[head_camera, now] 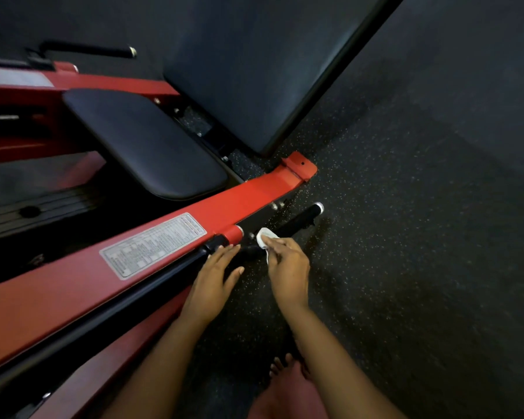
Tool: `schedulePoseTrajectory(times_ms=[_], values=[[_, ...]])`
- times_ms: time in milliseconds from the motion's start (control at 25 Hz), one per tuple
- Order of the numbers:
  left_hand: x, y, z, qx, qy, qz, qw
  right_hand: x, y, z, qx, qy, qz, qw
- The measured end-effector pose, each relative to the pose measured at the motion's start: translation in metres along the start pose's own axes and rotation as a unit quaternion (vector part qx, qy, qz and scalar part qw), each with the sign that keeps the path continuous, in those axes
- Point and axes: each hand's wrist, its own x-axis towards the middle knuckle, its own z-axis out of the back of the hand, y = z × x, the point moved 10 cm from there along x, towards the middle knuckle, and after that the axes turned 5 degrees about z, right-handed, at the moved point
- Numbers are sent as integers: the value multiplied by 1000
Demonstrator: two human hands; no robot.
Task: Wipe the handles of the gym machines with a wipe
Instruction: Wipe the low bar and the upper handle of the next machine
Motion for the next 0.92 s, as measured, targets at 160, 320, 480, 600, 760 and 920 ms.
schedulePoseTrajectory(times_ms=[160, 320, 480, 600, 760, 920], values=[[-62, -23, 52, -51, -40, 52, 997, -29, 73, 34, -11, 57, 69, 996], [-146, -56, 114, -87, -95, 96, 987, -79, 165, 83, -2, 105, 155, 982], [-225, -104, 168, -79, -125, 81, 986, -122, 238, 146, 2, 116, 240, 964], [-280, -135, 214, -83, -186, 91, 975, -141, 284, 185, 28, 143, 294, 945], [-324, -171, 264, -80, -301, 102, 945, -135, 346, 230, 53, 161, 384, 908], [-362, -232, 297, -119, -430, 136, 884, -120, 420, 291, 61, 177, 501, 845]])
